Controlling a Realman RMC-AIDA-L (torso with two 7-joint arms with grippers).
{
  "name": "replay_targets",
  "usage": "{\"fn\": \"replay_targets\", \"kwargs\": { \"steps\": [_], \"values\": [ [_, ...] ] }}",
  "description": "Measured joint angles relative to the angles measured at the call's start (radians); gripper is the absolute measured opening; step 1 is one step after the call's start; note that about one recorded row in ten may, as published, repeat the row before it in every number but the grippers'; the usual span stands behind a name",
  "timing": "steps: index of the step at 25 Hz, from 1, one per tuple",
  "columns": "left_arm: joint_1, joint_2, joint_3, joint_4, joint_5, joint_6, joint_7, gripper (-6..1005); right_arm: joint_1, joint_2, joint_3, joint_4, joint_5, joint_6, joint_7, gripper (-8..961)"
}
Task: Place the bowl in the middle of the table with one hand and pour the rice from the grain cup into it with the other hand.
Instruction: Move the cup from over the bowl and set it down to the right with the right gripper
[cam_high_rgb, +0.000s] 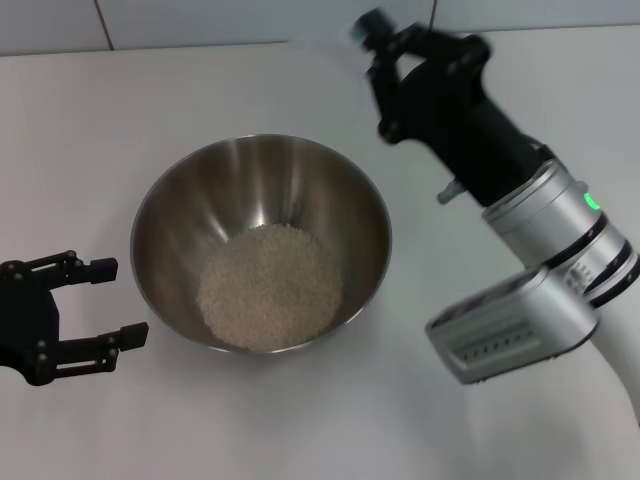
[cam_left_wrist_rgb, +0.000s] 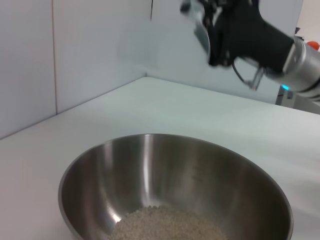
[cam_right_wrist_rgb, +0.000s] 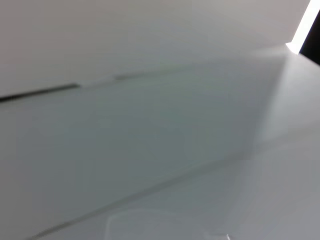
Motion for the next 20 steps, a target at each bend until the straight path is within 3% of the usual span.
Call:
{"fn": "replay_targets", "kwargs": {
  "steps": [4,14,20],
  "values": [
    [-0.003,0.0,0.003,0.0,0.0,-0.002,0.0,812,-0.105,0.001,0.164,0.172,0.001,0.106,0.123,25],
    [-0.005,-0.002,0.005,-0.001,-0.006,0.001,0.025,812,-0.249,-0.004,0.263,0.381,0.113,0.348,0.35,26],
    [-0.003,-0.001,0.001,0.001,-0.002,0.003,0.025,812,-0.314,-0.004,0.321,0.486,0.179,0.506,0.36,26]
  ]
}}
